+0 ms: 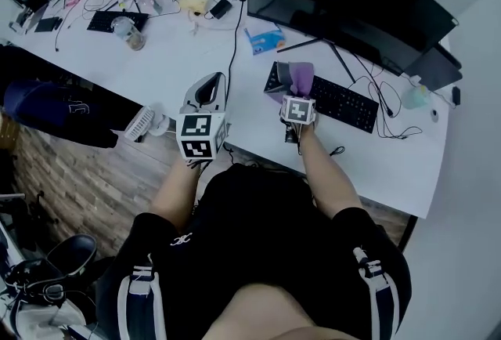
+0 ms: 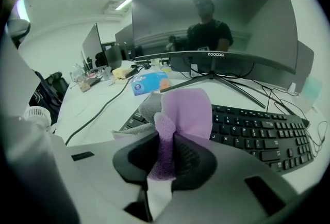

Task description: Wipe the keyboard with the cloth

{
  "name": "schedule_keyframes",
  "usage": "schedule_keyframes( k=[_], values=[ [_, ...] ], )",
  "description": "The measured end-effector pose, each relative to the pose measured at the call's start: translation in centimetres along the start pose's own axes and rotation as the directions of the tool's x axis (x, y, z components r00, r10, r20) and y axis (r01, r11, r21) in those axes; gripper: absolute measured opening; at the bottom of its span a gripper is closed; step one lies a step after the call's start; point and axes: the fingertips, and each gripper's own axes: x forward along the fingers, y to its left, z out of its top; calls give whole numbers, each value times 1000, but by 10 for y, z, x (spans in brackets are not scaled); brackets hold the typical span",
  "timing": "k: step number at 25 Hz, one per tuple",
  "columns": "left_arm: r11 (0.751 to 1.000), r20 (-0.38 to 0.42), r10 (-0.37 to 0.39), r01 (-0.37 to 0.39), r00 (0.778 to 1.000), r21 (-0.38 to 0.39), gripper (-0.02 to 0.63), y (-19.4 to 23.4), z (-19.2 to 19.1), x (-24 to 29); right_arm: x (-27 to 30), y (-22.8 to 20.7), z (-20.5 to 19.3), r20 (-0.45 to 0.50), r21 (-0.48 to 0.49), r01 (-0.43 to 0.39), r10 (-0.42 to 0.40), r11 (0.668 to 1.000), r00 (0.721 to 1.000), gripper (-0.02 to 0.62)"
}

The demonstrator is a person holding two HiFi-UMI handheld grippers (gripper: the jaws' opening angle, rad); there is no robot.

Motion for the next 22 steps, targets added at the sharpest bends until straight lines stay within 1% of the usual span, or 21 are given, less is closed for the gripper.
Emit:
schedule_keyframes(
  k=[5, 10, 16, 18, 20, 22],
  values=[
    [999, 3, 33, -33, 999, -7, 11, 15, 0, -8, 4, 17, 7, 1, 0, -22, 22, 1000, 1000, 83],
    [998, 7, 58, -57, 998, -15, 11, 26, -1, -17, 8, 35, 10, -4, -22, -52, 52, 998, 999, 83],
    [996, 20, 91, -91, 996, -24, 11, 42, 4, -28, 14, 56, 17, -7, -44, -67, 67, 997, 998, 83],
    [995, 30, 99, -99, 995, -27, 11, 45, 6, -31, 15, 63, 19, -17, -67, -77, 76, 995, 997, 83],
    [994, 37, 103, -102, 994, -30, 10, 47, 8, -33, 15, 71, 23, -17, -96, -99, 98, 990, 995, 83],
    [994, 44, 105, -103, 994, -34, 11, 47, 9, -33, 13, 80, 29, 2, -108, -131, 132, 986, 991, 83]
  ],
)
